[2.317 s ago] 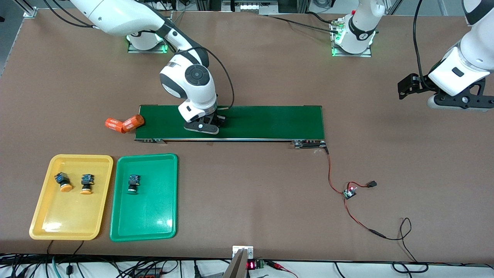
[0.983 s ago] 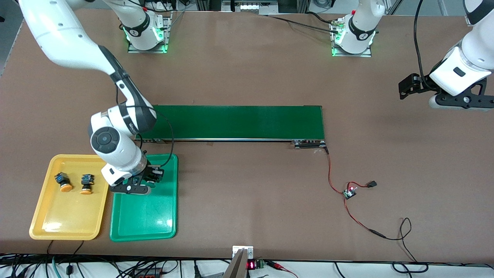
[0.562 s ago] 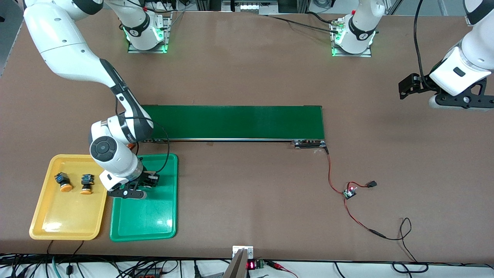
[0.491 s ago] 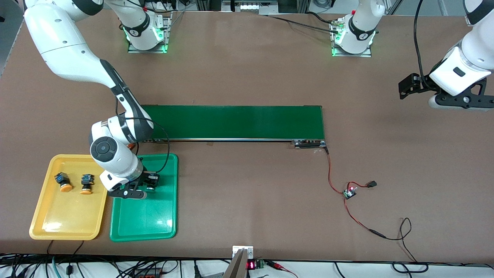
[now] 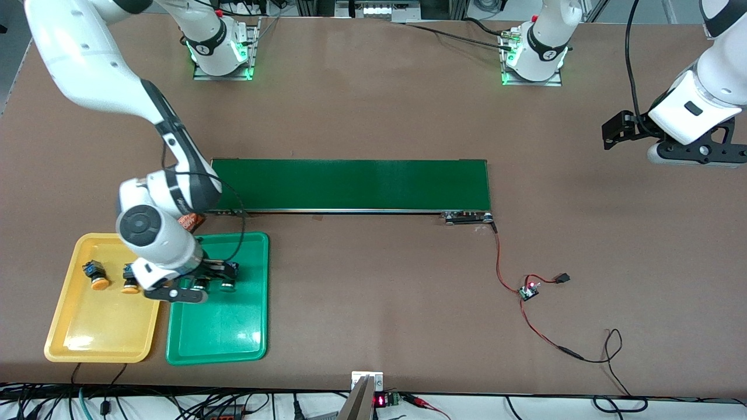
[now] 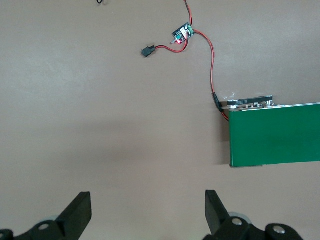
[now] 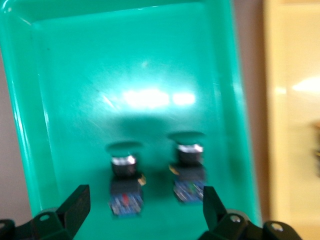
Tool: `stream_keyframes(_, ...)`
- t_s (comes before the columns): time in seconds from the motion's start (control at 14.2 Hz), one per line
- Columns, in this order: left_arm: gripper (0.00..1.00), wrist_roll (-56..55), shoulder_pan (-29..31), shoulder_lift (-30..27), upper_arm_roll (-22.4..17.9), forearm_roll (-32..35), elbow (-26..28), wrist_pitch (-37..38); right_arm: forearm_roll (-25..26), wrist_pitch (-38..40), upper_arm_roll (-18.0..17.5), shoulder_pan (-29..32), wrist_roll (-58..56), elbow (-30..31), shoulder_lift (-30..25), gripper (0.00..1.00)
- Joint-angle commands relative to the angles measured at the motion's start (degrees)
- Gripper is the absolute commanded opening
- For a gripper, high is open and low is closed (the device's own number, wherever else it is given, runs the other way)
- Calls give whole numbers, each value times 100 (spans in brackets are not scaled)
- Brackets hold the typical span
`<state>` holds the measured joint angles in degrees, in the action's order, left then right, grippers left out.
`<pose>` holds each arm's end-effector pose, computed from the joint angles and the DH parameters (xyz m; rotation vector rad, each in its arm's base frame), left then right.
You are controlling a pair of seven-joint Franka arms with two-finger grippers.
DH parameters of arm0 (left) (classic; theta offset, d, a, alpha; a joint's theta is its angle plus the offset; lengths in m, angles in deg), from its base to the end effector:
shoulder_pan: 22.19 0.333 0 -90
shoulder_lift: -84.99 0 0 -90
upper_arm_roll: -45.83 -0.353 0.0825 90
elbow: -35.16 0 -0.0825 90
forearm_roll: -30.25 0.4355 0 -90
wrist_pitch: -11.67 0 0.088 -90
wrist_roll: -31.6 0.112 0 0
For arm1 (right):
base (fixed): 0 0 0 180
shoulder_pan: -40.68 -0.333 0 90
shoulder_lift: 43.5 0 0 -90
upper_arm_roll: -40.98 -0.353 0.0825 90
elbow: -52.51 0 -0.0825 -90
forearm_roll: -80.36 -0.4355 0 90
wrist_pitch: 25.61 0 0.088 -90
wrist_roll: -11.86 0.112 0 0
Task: Sort buttons by color to trays
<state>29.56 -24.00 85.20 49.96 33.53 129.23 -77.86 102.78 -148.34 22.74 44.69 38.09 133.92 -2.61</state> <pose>0.6001 -0.0559 0.6167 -3.0747 0.1076 0.1212 0.7872 0.1288 0.2919 3.0320 -0.1250 0.1368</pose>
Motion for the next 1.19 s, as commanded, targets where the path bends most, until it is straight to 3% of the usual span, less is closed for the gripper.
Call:
stream_keyframes(0.0, 100, 46, 5, -47, 9, -47, -64, 119, -1164, 1090, -32, 301, -1124, 191, -1247, 100)
stream_keyframes(0.14, 100, 46, 5, -47, 9, -38, -64, 111, -2010, 1906, 694, 5, -2118, 252, -1899, 100)
stream_keyframes(0.28, 100, 46, 5, -47, 9, -38, -64, 111, -2145, 2672, 1434, -435, -2858, 279, -2391, 100)
stream_keyframes(0.56, 100, 46, -3, -47, 9, -38, -64, 111, -2128, 3466, 1647, -576, -2756, 586, -3096, 100)
stream_keyframes(0.7, 100, 46, -3, -47, 18, -38, -64, 111, -2136, 3615, 2164, -1032, -2755, 578, -3105, 100)
stream_keyframes(1.12, 100, 46, -3, -47, 18, -47, -64, 128, -2145, 3844, 2149, -1052, -2658, 543, -3105, 100)
